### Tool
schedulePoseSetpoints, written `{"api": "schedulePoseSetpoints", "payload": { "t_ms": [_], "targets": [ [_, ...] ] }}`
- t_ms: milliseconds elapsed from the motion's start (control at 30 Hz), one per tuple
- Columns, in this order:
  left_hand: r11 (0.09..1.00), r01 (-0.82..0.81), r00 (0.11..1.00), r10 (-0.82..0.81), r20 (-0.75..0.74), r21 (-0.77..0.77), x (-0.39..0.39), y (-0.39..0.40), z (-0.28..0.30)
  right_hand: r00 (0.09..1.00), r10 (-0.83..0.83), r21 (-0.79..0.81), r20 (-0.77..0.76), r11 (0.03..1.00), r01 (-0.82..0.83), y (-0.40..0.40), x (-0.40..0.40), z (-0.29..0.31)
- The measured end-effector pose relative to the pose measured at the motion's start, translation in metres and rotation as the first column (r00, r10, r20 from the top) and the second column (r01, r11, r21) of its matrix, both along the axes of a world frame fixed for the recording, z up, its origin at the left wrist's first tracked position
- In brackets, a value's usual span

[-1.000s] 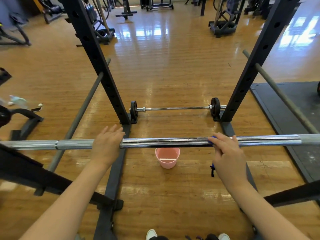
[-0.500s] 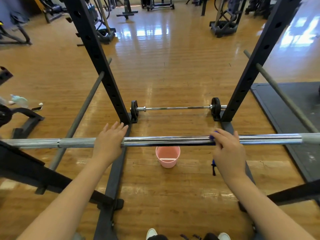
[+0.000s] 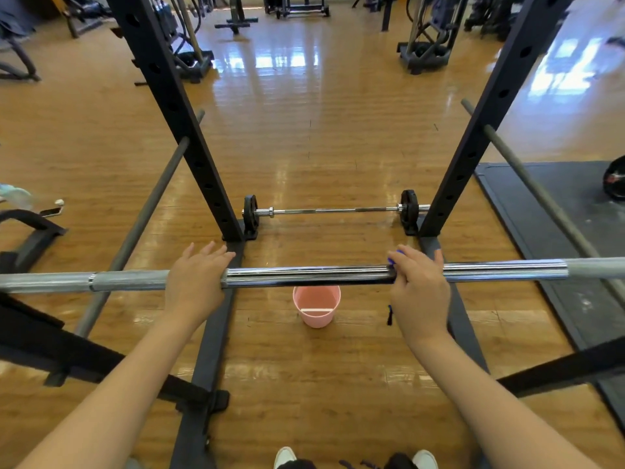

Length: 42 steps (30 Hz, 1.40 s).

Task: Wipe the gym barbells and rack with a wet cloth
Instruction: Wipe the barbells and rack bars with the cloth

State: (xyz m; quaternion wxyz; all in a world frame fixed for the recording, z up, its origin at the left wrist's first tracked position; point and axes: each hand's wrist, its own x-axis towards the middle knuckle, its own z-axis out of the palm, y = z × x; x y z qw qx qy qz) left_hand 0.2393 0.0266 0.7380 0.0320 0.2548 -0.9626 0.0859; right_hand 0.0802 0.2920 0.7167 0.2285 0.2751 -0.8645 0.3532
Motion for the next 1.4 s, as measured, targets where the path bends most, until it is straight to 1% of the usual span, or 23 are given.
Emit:
{"api": "schedulePoseSetpoints", "payload": {
  "t_ms": [67, 133, 200, 267, 333, 433, 467, 533, 600, 700, 733, 800, 867, 933, 1033, 1167, 1200, 1267, 1333, 1400],
  "targets": [
    [1.0, -0.004, 1.0, 0.004, -0.011, 0.009, 0.0, 0.0, -0.001, 0.993, 0.097, 0.023, -0.059, 0.995, -0.096, -0.014, 0.013, -0.003],
    [1.0, 0.0, 1.0, 0.001, -0.015, 0.018, 0.0, 0.0, 0.0, 0.974, 0.211, 0.068, -0.077, 0.976, -0.206, -0.015, 0.021, -0.007],
    [0.999, 0.004, 1.0, -0.003, -0.026, 0.032, 0.0, 0.001, 0.0, 0.964, 0.241, 0.097, -0.114, 0.968, -0.231, -0.002, 0.017, -0.009],
    [0.999, 0.006, 0.999, -0.004, -0.044, 0.046, 0.0, 0.0, -0.001, 0.973, 0.202, 0.103, -0.112, 0.976, -0.19, 0.014, 0.01, -0.009],
    [0.999, 0.021, 0.997, -0.018, -0.077, 0.046, 0.001, -0.001, -0.004, 0.989, 0.13, 0.083, -0.071, 0.989, -0.124, 0.023, 0.002, -0.008],
    [0.996, 0.092, 0.981, -0.088, -0.175, 0.014, 0.002, -0.005, -0.01, 1.0, 0.015, 0.038, 0.003, 0.999, -0.015, 0.014, 0.001, -0.003],
    [0.994, 0.11, 0.976, -0.108, -0.191, 0.001, 0.003, -0.005, -0.011, 1.0, -0.005, 0.033, 0.014, 0.999, 0.005, 0.006, 0.004, -0.002],
    [0.992, 0.128, 0.971, -0.126, -0.202, -0.005, 0.003, -0.006, -0.011, 0.999, 0.021, 0.063, -0.031, 0.998, -0.019, -0.011, 0.014, -0.001],
    [0.991, 0.133, 0.972, -0.13, -0.197, 0.003, 0.003, -0.005, -0.01, 0.991, 0.088, 0.101, -0.1, 0.992, -0.078, -0.025, 0.027, -0.004],
    [0.99, 0.135, 0.975, -0.126, -0.185, 0.034, 0.005, -0.005, -0.009, 0.987, 0.132, 0.122, -0.096, 0.985, -0.12, -0.025, 0.031, -0.005],
    [0.99, 0.131, 0.977, -0.121, -0.177, 0.047, 0.004, -0.005, -0.009, 0.989, 0.116, 0.134, -0.089, 0.986, -0.103, -0.019, 0.029, -0.005],
    [0.992, 0.103, 0.986, -0.091, -0.142, 0.08, 0.004, -0.006, -0.009, 0.998, 0.028, 0.138, -0.059, 0.99, -0.019, -0.006, 0.024, -0.005],
    [0.993, 0.08, 0.992, -0.07, -0.109, 0.09, 0.004, -0.006, -0.007, 0.998, -0.057, 0.103, -0.01, 0.993, 0.057, -0.003, 0.021, -0.002],
    [0.993, 0.083, 0.992, -0.075, -0.097, 0.084, 0.005, -0.004, -0.004, 0.996, -0.09, 0.085, 0.02, 0.993, 0.088, -0.012, 0.022, 0.001],
    [0.994, 0.077, 0.995, -0.073, -0.061, 0.072, 0.006, -0.003, -0.001, 1.0, -0.008, 0.095, 0.0, 0.995, 0.008, -0.025, 0.032, 0.0],
    [0.996, 0.062, 0.996, -0.058, -0.073, 0.058, 0.005, -0.001, -0.001, 0.99, 0.128, 0.222, -0.049, 0.968, -0.115, -0.006, 0.03, 0.0],
    [0.997, 0.059, 0.995, -0.055, -0.084, 0.045, 0.006, 0.0, -0.001, 0.991, 0.125, 0.247, -0.043, 0.963, -0.11, 0.004, 0.024, 0.002],
    [0.998, 0.054, 0.995, -0.05, -0.084, 0.04, 0.007, 0.002, -0.001, 0.998, 0.069, 0.244, -0.001, 0.968, -0.066, 0.022, 0.009, 0.006],
    [0.996, 0.035, 0.999, -0.032, -0.032, 0.085, 0.005, 0.003, 0.005, 0.999, 0.014, 0.207, 0.041, 0.978, -0.022, 0.028, 0.001, 0.01],
    [0.993, 0.018, 0.997, -0.027, 0.072, 0.12, 0.002, 0.001, 0.014, 0.997, 0.019, 0.188, 0.068, 0.982, -0.032, 0.015, 0.004, 0.013]
  ]
}}
